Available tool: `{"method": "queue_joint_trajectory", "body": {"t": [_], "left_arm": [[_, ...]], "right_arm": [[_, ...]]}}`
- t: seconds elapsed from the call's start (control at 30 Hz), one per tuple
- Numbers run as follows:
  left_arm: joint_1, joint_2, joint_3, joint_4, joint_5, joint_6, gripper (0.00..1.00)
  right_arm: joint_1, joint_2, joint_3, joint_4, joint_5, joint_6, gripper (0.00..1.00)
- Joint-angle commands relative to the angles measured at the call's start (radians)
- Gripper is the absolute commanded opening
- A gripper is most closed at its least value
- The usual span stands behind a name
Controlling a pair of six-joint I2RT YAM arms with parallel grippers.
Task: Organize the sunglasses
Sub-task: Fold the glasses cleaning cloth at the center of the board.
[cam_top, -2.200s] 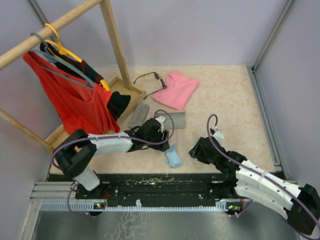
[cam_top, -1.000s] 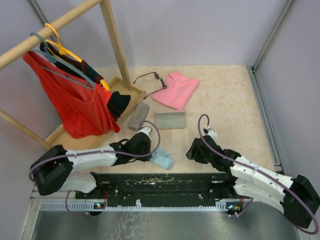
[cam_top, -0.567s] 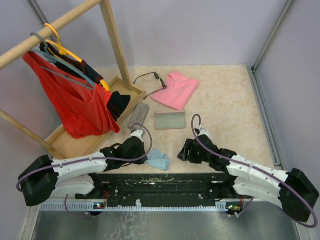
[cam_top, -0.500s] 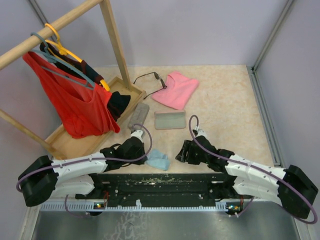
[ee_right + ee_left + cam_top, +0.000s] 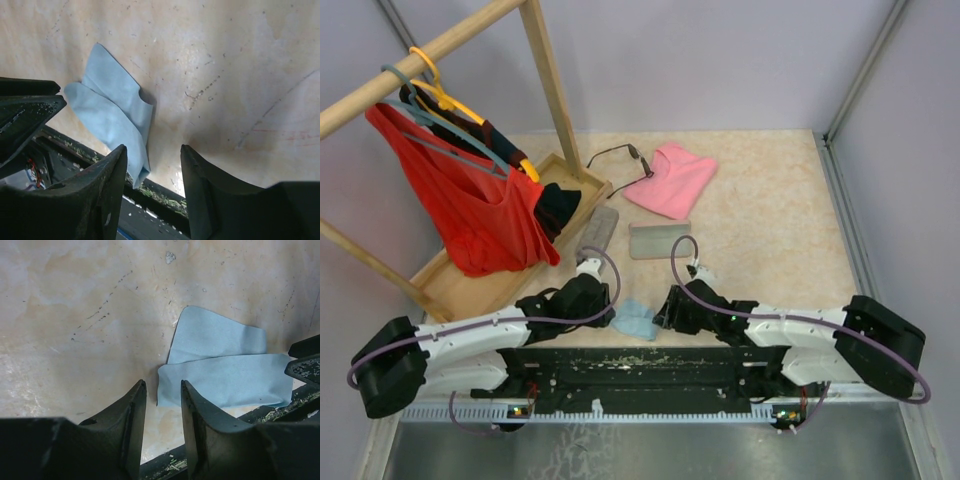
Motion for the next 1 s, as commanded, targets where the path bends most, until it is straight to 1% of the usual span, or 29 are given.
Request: {"method": "queue_joint_trajectory", "body": {"t": [0.0,0.23,0.6,0.67,0.87,0.97], "left_arm": [[-0.004,-0.025,0.032,-0.029,-0.058,0.006,0.41],[-0.004,-0.026,0.033,-0.032,-0.065,0.008,0.42],[-0.003,-0.028,0.033,-0.023,-0.060,0.005,0.43],[-0.004,-0.028,0.033,-0.022,-0.058,0.005,0.43],[-0.003,-0.042,0.032,-0.024,-0.074,-0.004,0.43],[-0.003,-0.057,0.032,-0.024,-0.090,-0.005,0.44]], "right_arm": [[0.012,0.041,0.052,0.119,0.042,0.045,0.46],[0.015,0.091,0.071,0.121,0.024,0.047,0.36],[0.015,0.105,0.064,0.152,0.003,0.049,0.22],[0.015,0.105,0.063,0.158,-0.002,0.047,0.19],[0.016,0.089,0.060,0.167,-0.012,0.030,0.00],[0.016,0.066,0.061,0.145,-0.005,0.020,0.00]]}}
